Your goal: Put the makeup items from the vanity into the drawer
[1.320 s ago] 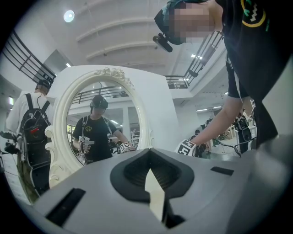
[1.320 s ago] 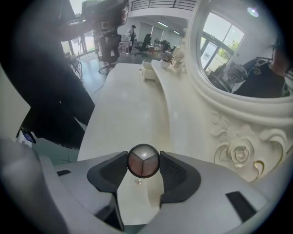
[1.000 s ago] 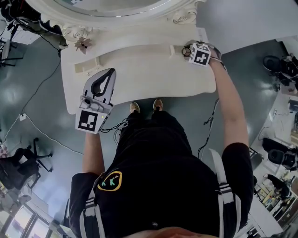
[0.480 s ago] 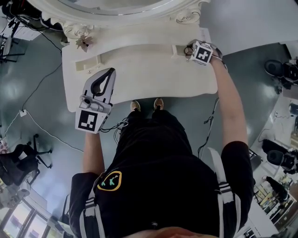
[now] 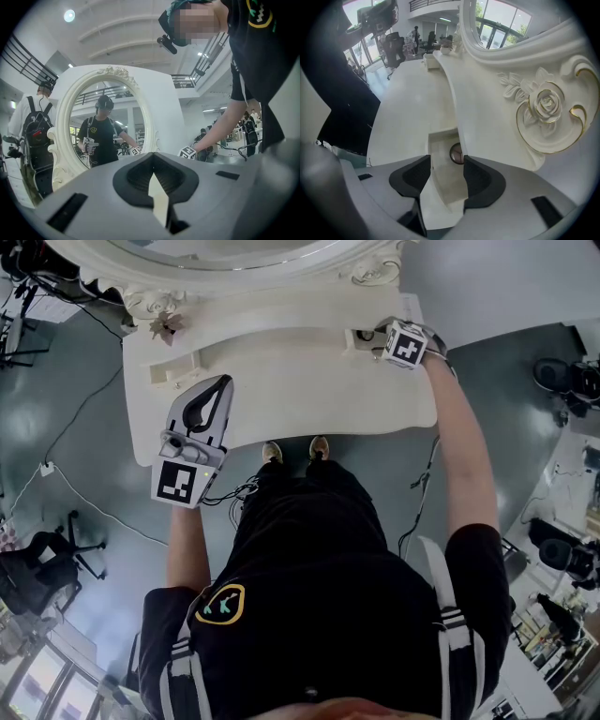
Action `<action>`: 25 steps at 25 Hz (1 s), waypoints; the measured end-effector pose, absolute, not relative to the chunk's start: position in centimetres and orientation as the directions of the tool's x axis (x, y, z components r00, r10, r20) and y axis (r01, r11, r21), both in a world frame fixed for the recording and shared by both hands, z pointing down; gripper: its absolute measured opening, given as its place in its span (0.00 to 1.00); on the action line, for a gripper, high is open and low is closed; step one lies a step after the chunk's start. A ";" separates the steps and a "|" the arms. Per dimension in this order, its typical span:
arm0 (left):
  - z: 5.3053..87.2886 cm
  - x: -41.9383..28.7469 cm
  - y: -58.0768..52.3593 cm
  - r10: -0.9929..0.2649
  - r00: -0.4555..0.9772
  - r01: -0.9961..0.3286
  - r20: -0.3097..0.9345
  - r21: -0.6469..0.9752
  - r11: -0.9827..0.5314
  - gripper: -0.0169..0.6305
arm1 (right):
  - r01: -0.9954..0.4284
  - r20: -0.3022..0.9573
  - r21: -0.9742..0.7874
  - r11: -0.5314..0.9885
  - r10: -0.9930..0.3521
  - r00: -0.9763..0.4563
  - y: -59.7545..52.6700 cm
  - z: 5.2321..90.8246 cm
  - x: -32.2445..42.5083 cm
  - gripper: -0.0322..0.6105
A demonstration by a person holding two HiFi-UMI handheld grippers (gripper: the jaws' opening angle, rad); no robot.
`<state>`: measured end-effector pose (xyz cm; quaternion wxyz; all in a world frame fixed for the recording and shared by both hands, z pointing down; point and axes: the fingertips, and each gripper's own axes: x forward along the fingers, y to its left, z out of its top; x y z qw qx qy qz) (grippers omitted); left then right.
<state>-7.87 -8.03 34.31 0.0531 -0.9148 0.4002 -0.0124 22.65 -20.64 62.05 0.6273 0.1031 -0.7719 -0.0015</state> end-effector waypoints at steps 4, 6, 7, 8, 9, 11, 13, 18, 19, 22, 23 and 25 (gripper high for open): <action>34.3 -7.9 -8.1 -0.735 0.678 -0.732 -0.021 -0.115 -0.672 0.05 | -0.142 0.967 0.149 0.979 -0.174 -0.188 -20.6 61.6 22.7 0.42; 34.3 -7.9 -8.2 -0.736 0.677 -0.732 -0.020 -0.114 -0.671 0.05 | -0.135 0.958 0.170 0.976 -0.196 -0.210 -20.6 60.6 22.2 0.42; 34.2 -7.8 -8.2 -0.738 0.675 -0.735 -0.016 -0.102 -0.670 0.05 | -0.131 0.951 0.185 0.974 -0.211 -0.227 -20.6 59.8 21.8 0.42; 34.1 -7.7 -8.3 -0.739 0.674 -0.736 -0.015 -0.095 -0.670 0.05 | -0.125 0.942 0.201 0.972 -0.227 -0.246 -20.6 58.9 21.2 0.42; 34.0 -7.6 -8.3 -0.738 0.675 -0.736 -0.017 -0.093 -0.671 0.05 | -0.119 0.932 0.219 0.968 -0.244 -0.267 -20.5 57.9 20.6 0.42; 33.8 -7.5 -8.3 -0.735 0.677 -0.734 -0.022 -0.096 -0.673 0.05 | -0.112 0.906 0.258 0.960 -0.281 -0.317 -20.1 55.6 19.2 0.42; 33.7 -7.4 -8.3 -0.733 0.679 -0.732 -0.026 -0.100 -0.674 0.05 | -0.120 0.865 0.295 0.948 -0.318 -0.388 -19.4 53.0 17.5 0.42; 33.3 -7.1 -8.4 -0.732 0.681 -0.730 -0.031 -0.108 -0.675 0.05 | -0.168 0.704 0.327 0.930 -0.358 -0.613 -15.6 46.4 12.1 0.42; 33.2 -7.1 -8.4 -0.732 0.681 -0.730 -0.032 -0.110 -0.675 0.05 | -0.174 0.669 0.327 0.929 -0.357 -0.651 -14.6 45.3 11.0 0.42; 32.9 -7.0 -8.4 -0.732 0.680 -0.731 -0.038 -0.117 -0.672 0.05 | -0.197 0.561 0.330 0.923 -0.360 -0.745 -12.0 42.4 8.0 0.41; 32.8 -7.0 -8.4 -0.733 0.679 -0.731 -0.040 -0.119 -0.672 0.05 | -0.199 0.532 0.343 0.918 -0.364 -0.764 -11.3 41.4 7.1 0.40; 32.7 -6.9 -8.3 -0.733 0.679 -0.731 -0.041 -0.121 -0.671 0.05 | -0.203 0.487 0.369 0.907 -0.375 -0.789 -10.2 39.6 5.8 0.40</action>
